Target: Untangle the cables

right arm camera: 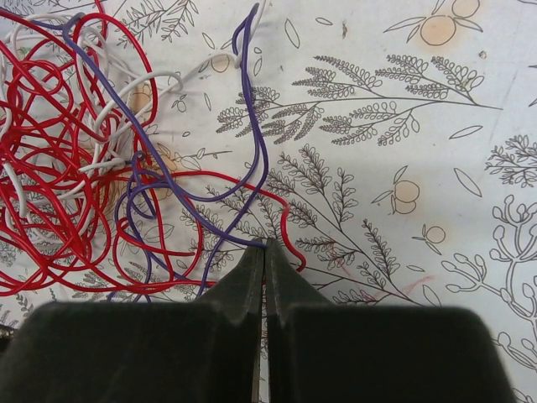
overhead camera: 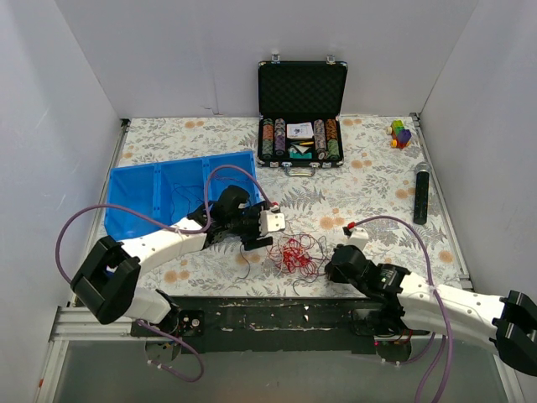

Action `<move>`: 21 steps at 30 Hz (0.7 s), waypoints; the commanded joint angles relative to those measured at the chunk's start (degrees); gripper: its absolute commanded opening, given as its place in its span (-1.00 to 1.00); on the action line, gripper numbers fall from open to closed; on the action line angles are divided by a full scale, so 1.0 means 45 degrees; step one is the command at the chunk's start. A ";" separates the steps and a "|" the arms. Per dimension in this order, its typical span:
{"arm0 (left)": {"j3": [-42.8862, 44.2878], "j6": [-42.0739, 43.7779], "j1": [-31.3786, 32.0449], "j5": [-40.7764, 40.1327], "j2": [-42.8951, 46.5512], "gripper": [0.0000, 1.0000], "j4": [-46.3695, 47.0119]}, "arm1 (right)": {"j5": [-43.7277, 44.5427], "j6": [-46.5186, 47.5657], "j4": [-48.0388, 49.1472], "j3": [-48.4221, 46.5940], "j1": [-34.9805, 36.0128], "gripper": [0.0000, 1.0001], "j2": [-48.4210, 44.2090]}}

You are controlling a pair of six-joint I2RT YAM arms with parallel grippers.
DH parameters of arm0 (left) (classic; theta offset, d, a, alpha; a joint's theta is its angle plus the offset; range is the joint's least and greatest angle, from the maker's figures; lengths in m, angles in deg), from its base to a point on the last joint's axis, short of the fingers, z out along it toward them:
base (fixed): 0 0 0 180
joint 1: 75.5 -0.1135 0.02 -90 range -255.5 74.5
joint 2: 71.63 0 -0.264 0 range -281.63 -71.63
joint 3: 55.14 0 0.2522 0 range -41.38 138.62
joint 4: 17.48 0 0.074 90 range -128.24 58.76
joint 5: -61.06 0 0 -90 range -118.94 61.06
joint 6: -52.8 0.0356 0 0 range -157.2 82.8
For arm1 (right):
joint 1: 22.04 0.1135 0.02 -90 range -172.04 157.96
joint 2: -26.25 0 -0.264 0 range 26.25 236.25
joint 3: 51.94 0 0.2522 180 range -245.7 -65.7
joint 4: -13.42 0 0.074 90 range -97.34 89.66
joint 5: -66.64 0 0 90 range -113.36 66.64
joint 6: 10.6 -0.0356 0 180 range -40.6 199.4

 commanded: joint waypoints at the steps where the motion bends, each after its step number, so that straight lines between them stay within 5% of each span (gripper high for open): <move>1: 0.0132 0.0163 0.0304 -0.0693 -0.0104 0.23 0.1936 | 0.0088 -0.0017 -0.0152 0.0245 -0.0065 -0.97 -0.0018; 16: -0.0375 0.1314 0.0383 -0.0987 -0.0672 0.10 0.0806 | 0.0478 0.0198 -0.0600 -0.0107 -0.0163 -0.97 -0.0681; 21: -0.0824 0.1881 0.0383 -0.0988 -0.0711 -0.37 0.0687 | 0.0498 0.0315 -0.0620 -0.0282 -0.0280 -0.97 -0.0799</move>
